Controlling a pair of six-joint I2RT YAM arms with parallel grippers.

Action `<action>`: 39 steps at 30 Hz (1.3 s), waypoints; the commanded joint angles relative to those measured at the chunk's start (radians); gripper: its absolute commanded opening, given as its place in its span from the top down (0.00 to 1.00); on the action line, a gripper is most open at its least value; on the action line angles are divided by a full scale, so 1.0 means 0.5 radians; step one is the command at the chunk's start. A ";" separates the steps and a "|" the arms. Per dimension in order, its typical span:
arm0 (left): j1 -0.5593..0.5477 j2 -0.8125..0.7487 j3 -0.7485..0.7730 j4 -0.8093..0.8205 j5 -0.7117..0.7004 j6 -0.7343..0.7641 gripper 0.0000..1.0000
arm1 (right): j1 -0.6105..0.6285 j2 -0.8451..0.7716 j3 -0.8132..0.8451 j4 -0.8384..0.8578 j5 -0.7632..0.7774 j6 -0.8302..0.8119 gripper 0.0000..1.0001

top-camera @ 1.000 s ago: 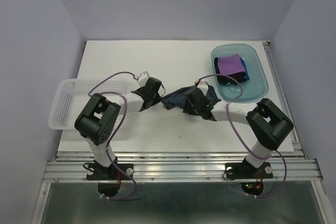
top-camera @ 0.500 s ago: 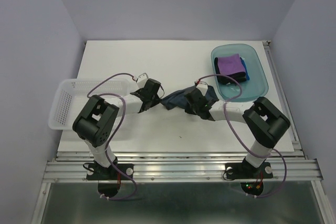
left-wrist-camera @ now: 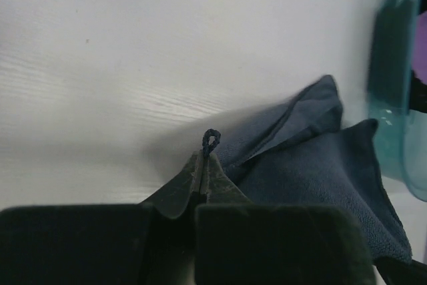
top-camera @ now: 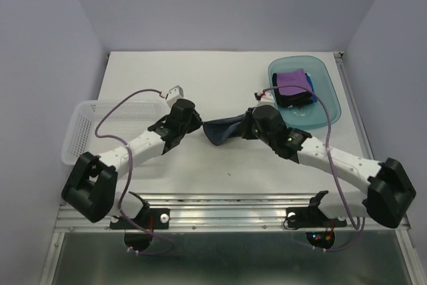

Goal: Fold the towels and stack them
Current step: Flatten out the crumpled towel

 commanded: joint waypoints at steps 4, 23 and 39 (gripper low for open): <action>-0.095 -0.841 -0.064 0.030 0.060 0.040 1.00 | 0.016 -0.696 0.084 -0.180 -0.234 -0.257 0.99; -0.136 -1.378 0.018 -0.299 -0.547 -0.160 1.00 | 0.010 -1.026 0.284 -0.527 0.308 -0.232 0.99; -0.129 -1.355 0.182 -0.112 -0.284 0.137 1.00 | -0.027 -0.960 0.523 -0.554 0.214 -0.174 0.99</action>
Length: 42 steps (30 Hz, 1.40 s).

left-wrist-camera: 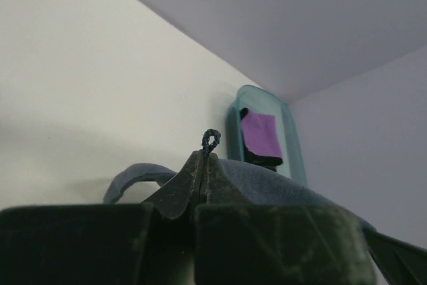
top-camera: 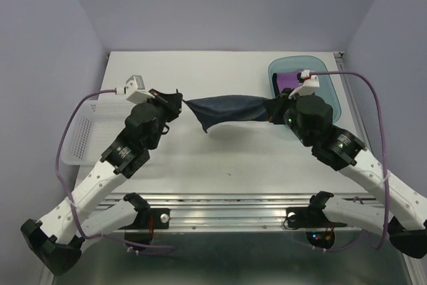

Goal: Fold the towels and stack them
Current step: Flatten out the crumpled towel

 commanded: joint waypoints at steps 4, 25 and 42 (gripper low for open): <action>0.000 -0.569 -0.227 0.198 0.653 0.098 1.00 | -0.011 -0.614 -0.281 0.103 -0.468 0.205 0.99; 0.083 -0.120 -0.308 0.272 0.252 -0.037 1.00 | -0.023 -0.189 -0.420 0.238 0.209 0.307 0.99; 0.635 1.218 0.312 0.459 0.697 0.252 1.00 | -0.775 1.081 0.074 0.723 -0.549 0.142 0.99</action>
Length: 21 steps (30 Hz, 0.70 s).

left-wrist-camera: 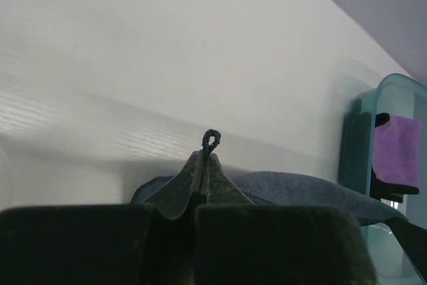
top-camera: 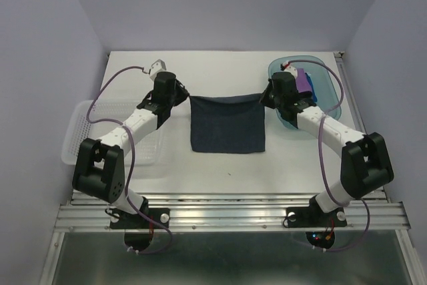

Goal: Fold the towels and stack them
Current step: Flatten out the crumpled towel, then fold the towel

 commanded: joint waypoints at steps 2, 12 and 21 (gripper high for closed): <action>0.038 0.089 0.156 0.096 0.093 0.099 1.00 | -0.055 0.076 0.189 0.144 -0.135 -0.075 0.99; 0.035 -0.128 -0.157 0.102 0.173 0.068 1.00 | -0.058 -0.077 -0.026 0.042 -0.322 -0.100 0.99; -0.011 -0.453 -0.562 0.114 0.164 0.025 1.00 | -0.058 -0.310 -0.329 -0.037 -0.365 -0.042 0.99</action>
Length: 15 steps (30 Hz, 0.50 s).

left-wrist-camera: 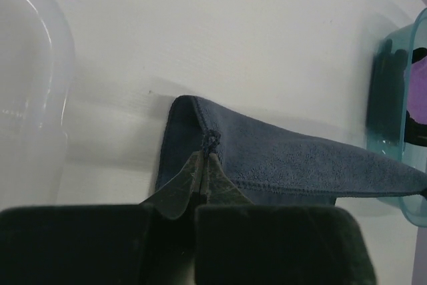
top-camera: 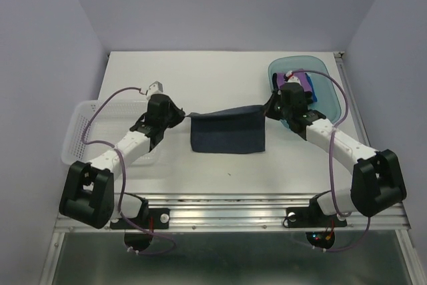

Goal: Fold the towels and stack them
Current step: Fold the towel

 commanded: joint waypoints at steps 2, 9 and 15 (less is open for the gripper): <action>-0.035 -0.201 -0.158 0.053 -0.028 -0.016 1.00 | -0.007 -0.152 -0.200 0.001 -0.105 0.052 0.99; -0.133 -0.247 -0.268 0.059 -0.058 -0.040 1.00 | -0.007 -0.247 -0.375 0.017 -0.207 0.098 0.99; -0.158 -0.189 -0.324 0.056 -0.114 -0.077 1.00 | -0.007 -0.235 -0.471 0.005 -0.256 0.111 0.99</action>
